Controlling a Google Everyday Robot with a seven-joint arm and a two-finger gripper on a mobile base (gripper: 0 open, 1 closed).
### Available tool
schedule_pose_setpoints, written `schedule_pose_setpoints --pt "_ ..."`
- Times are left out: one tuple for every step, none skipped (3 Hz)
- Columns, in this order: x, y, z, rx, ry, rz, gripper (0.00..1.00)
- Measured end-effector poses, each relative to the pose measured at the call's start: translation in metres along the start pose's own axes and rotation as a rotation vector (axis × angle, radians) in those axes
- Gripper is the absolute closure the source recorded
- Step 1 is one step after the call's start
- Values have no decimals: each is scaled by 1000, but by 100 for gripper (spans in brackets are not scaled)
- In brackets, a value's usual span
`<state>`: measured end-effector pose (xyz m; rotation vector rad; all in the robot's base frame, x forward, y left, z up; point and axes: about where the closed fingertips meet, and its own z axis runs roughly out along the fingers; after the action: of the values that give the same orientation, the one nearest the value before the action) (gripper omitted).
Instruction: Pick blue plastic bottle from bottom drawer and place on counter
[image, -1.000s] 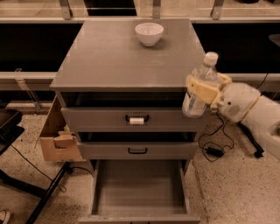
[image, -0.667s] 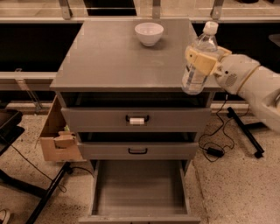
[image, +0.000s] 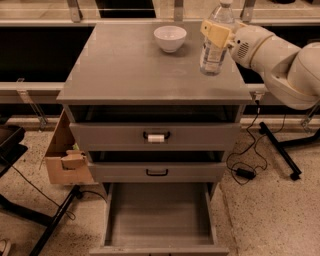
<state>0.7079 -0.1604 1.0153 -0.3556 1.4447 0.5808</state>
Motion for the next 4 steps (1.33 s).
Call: schedule_pose_setpoints --pt "10 -25 27 33 5 3 100" --pt "38 -56 46 53 4 29 100" --pt "67 -75 54 74 29 35 100" --pt "74 -78 55 79 42 32 100"
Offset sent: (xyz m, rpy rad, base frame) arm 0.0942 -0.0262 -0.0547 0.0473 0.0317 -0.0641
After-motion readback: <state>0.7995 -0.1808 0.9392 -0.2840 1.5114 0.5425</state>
